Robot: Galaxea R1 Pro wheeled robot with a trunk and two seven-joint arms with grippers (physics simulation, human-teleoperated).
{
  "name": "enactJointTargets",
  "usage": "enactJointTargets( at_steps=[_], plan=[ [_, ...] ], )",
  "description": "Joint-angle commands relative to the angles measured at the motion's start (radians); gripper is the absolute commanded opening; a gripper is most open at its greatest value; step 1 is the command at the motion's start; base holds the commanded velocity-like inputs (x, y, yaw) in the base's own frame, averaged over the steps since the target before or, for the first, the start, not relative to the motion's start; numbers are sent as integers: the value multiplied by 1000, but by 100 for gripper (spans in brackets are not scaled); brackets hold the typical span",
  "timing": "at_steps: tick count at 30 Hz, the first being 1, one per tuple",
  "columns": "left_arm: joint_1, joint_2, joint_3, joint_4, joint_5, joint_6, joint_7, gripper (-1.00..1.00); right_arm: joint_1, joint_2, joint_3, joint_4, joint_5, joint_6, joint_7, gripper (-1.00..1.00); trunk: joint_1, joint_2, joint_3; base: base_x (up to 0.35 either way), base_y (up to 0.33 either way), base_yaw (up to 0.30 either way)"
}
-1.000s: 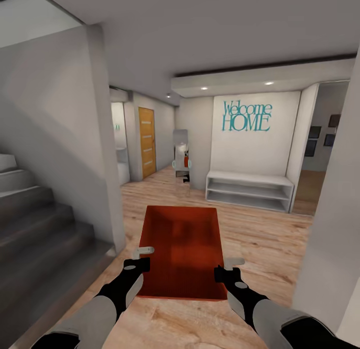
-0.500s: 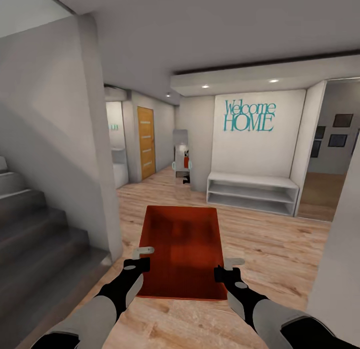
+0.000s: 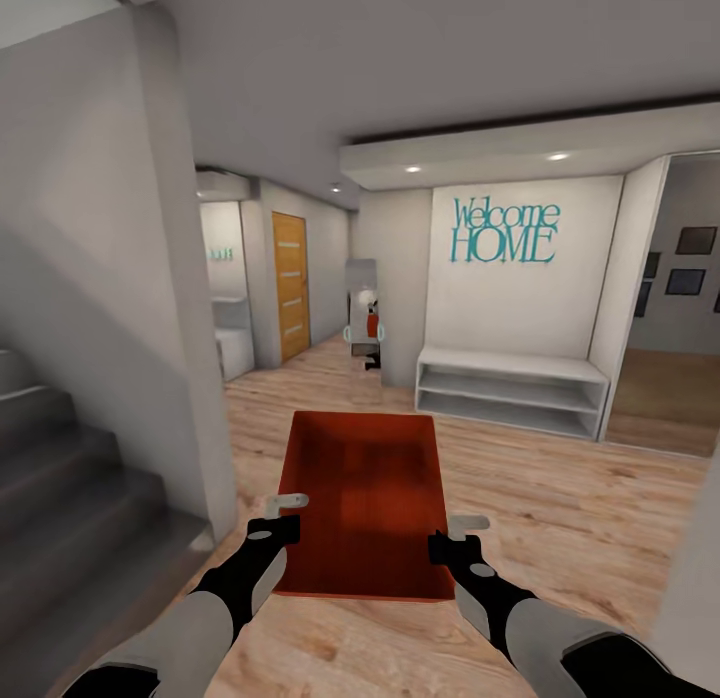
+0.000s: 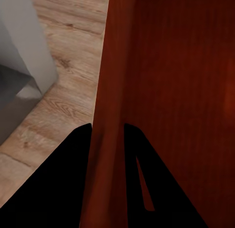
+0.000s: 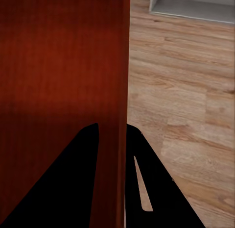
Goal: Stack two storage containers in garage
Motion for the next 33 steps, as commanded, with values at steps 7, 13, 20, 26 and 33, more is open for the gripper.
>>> enactJointTargets(
  at_steps=[7, 13, 20, 26, 33],
  plan=[
    [-1, 42, 63, -5, 0, 7, 11, -100, 0, -1, -32, -1, -6, -4, -6, -100, 1, -1, -2, 322, 0, 0],
    [-1, 42, 63, -5, 0, 7, 11, -100, 0, -1, -32, -1, -6, -4, -8, -100, 1, -1, -2, 322, 0, 0],
    [-1, 42, 63, -5, 0, 7, 11, -100, 0, -1, -32, 0, -6, -4, -8, -100, 1, -1, -2, 322, 0, 0],
    [-1, 41, 63, -6, 0, 7, 11, -100, 0, -1, -32, 0, -6, -4, -8, -100, 1, -1, -2, 322, 0, 0],
    [-1, 42, 63, -6, 0, 7, 11, -100, 0, -1, -32, 0, -6, -4, -8, -100, 1, -1, -2, 322, 0, 0]
  ],
)
